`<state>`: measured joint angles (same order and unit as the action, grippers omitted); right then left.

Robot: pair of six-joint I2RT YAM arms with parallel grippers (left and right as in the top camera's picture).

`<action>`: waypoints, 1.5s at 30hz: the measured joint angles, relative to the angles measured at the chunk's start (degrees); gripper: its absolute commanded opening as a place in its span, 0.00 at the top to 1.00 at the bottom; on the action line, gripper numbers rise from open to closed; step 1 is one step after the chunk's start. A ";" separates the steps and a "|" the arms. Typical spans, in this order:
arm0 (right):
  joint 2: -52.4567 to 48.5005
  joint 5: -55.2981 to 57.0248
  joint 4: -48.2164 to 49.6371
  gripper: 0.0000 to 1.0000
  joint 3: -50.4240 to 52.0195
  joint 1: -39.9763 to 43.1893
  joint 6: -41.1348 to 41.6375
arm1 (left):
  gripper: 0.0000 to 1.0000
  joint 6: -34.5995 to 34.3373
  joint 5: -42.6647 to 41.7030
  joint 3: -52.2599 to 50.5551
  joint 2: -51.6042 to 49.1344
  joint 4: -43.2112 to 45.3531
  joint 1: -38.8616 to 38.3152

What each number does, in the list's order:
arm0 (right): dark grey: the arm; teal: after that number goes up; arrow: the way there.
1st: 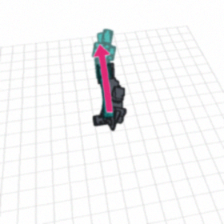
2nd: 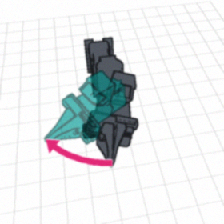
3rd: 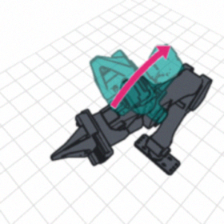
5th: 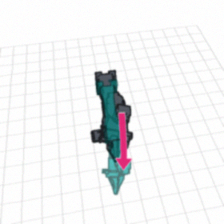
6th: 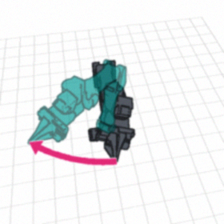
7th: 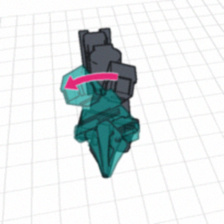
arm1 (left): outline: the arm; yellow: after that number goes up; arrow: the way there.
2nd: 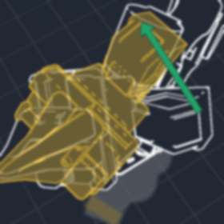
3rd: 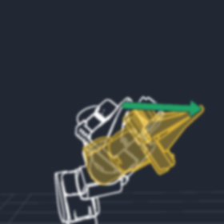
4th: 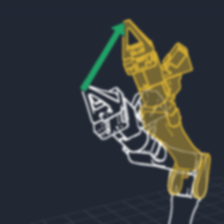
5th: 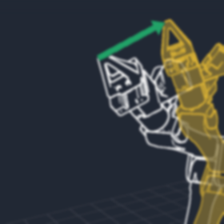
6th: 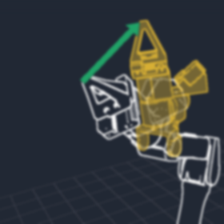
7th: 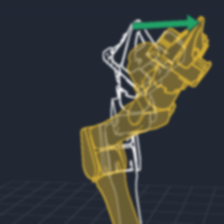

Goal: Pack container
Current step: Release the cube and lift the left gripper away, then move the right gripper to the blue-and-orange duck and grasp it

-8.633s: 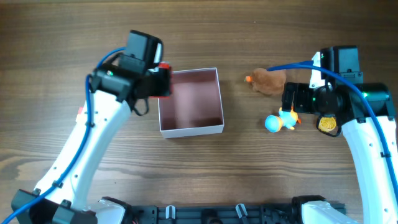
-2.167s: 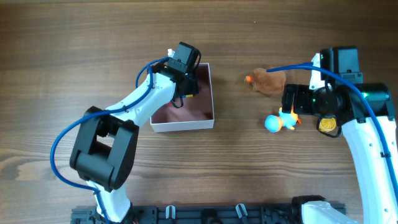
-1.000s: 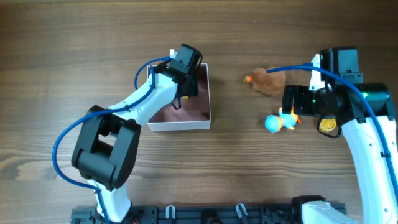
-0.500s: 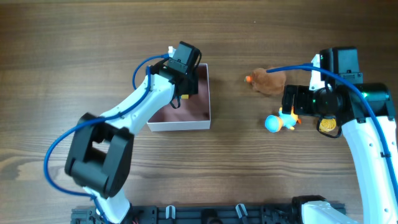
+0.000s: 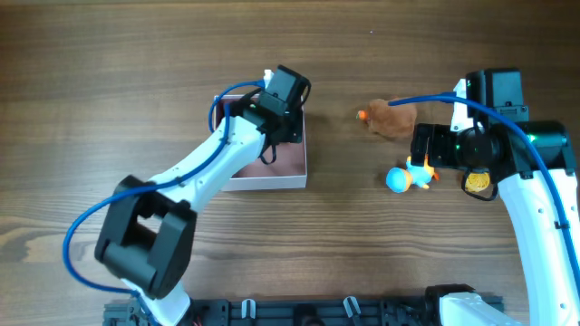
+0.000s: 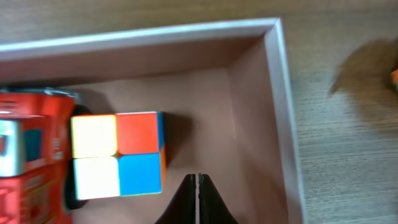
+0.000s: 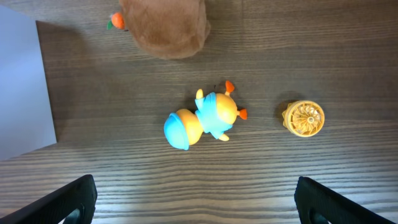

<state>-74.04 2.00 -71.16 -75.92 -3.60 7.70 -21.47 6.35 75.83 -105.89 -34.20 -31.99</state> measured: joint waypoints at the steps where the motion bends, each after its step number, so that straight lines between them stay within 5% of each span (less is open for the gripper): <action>1: 0.00 0.00 0.00 0.00 0.00 0.00 0.00 | 0.91 0.00 -0.09 0.00 -1.36 0.44 -0.04; 20: 0.00 0.00 1.31 0.00 0.00 0.00 0.00 | 0.54 5.05 3.06 0.11 -6.49 5.55 2.21; 25: 0.74 0.00 2.69 0.00 -0.85 0.00 0.90 | 0.50 7.76 6.36 3.15 3.19 -1.79 0.11; 28: 4.74 0.52 2.78 0.00 -4.59 0.00 7.21 | 0.24 6.69 9.11 4.07 15.19 -10.93 2.73; 32: 8.79 2.43 -0.63 0.00 -6.29 0.00 23.32 | 0.07 1.99 9.92 4.61 25.38 -20.55 18.88; 38: -2.16 0.33 -0.22 0.00 -2.27 0.00 32.63 | 0.12 0.11 -1.53 4.70 23.61 -23.50 42.38; 45: -9.62 -3.87 -0.11 0.00 -1.14 0.00 33.00 | 0.21 0.11 -5.33 4.70 13.99 -23.85 42.99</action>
<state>-83.66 -1.87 -71.26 -77.06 -3.60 40.71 -21.37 1.02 80.53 -91.90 -58.04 11.00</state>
